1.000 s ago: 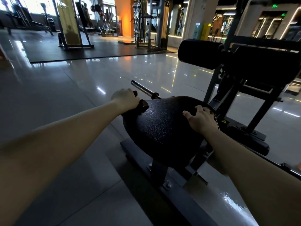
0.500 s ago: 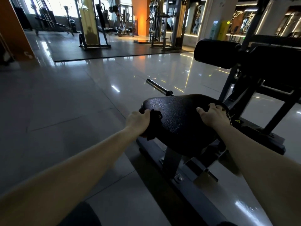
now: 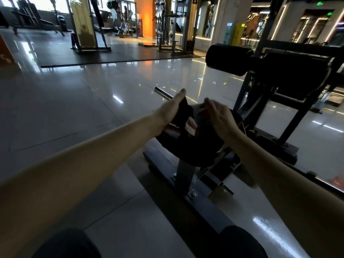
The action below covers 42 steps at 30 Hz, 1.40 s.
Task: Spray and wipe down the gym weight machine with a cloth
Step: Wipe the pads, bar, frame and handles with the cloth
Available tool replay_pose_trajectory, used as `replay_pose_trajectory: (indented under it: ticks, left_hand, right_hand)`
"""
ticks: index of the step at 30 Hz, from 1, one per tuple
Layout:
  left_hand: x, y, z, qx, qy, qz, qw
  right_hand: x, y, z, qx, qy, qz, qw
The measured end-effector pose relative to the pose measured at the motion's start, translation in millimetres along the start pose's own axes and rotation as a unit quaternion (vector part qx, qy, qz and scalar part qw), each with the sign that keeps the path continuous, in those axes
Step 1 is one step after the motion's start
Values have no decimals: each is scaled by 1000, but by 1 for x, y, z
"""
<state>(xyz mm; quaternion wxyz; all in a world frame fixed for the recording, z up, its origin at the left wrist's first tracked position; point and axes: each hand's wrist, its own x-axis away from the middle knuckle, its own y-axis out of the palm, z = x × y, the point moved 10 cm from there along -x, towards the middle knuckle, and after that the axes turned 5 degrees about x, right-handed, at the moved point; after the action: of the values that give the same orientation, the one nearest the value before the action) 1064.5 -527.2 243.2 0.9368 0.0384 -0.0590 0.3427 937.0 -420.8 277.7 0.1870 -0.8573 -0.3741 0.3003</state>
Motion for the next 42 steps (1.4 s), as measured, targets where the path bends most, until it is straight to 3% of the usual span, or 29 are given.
replay_pose_trajectory:
  ticks: [2,4,6,7,9,11,12,15,18,21,25,29,34,36,38,42]
  left_hand:
    - [-6,22,3,121,-24,-65,990]
    - [-4,40,6,150,-42,-139,978]
    - [-3,42,1,92,-52,-169,980]
    - [-6,35,-1,24,-40,-147,988]
    - [-29,4,1,-122,37,-15,992]
    - [-45,-25,8,-287,123,135,940]
    - [-50,-25,2,-374,129,154,905]
    - [-61,-14,-24,-501,125,142,844]
    - [-62,-4,-18,-524,190,133,819]
    - [-73,-19,-9,-523,172,149,821]
    - [-89,-29,-22,-543,101,137,822]
    - [-95,-29,-27,-581,90,141,797]
    - [-95,-31,-25,-580,118,158,790]
    - [-96,-34,-25,-572,127,170,792]
    - [-95,-36,-24,-558,128,176,801]
    - [-92,-37,-23,-538,118,176,816]
  right_hand:
    - [9,17,-20,-120,14,-80,989]
    - [17,24,-28,-63,-12,-103,993]
    - [21,11,-14,24,-30,-63,997]
    - [24,1,-1,13,-23,-37,999]
    - [36,-26,31,-21,40,57,997]
    - [59,-35,61,-25,146,140,979]
    - [72,-24,68,-7,187,131,973]
    - [96,16,71,33,207,80,975]
    - [93,4,80,14,195,157,968]
    - [76,-15,107,1,218,217,951]
    - [40,-35,156,14,268,231,935]
    - [-18,-54,187,95,298,200,929]
    - [-94,-77,189,340,271,129,891]
    - [-117,-77,190,356,267,95,891]
    - [-133,-53,181,321,242,39,915]
    - [-125,23,123,327,85,-37,940]
